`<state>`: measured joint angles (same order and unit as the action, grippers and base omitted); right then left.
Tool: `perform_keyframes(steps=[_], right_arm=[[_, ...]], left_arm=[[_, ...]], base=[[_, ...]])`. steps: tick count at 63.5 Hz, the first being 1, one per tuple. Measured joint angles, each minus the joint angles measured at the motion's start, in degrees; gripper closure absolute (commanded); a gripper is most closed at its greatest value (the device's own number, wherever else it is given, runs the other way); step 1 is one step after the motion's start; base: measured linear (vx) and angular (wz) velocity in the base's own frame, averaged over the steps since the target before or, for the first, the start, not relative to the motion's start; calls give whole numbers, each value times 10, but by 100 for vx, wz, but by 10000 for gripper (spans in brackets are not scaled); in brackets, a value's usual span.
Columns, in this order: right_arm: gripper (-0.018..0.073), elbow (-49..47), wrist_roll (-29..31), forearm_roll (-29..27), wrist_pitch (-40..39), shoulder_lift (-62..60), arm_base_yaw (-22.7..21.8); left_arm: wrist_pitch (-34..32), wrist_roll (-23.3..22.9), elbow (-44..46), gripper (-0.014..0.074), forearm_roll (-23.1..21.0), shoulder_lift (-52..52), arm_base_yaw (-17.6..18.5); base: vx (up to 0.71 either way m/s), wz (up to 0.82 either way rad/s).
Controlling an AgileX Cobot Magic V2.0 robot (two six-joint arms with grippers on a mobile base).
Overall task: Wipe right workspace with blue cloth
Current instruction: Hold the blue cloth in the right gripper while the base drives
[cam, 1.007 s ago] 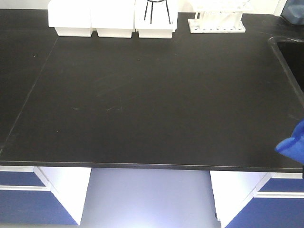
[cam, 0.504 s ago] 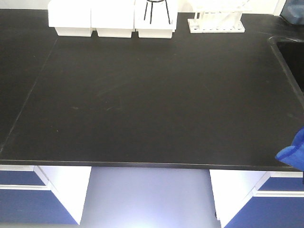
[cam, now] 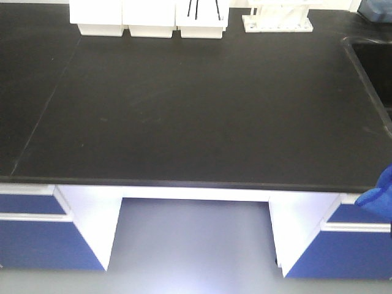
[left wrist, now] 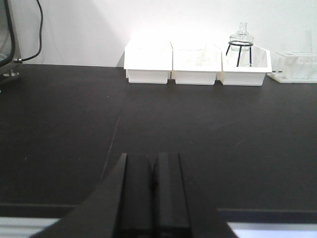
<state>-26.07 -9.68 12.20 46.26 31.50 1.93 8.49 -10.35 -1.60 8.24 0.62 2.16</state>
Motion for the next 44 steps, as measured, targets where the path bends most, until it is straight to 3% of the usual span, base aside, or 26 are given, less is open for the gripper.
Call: perform_keyframes(steps=[44], right_arm=[[564,0,0,0,0,0,0]], left_arm=[[0,0,0,602,0,0,0]], base=[[-25,2]])
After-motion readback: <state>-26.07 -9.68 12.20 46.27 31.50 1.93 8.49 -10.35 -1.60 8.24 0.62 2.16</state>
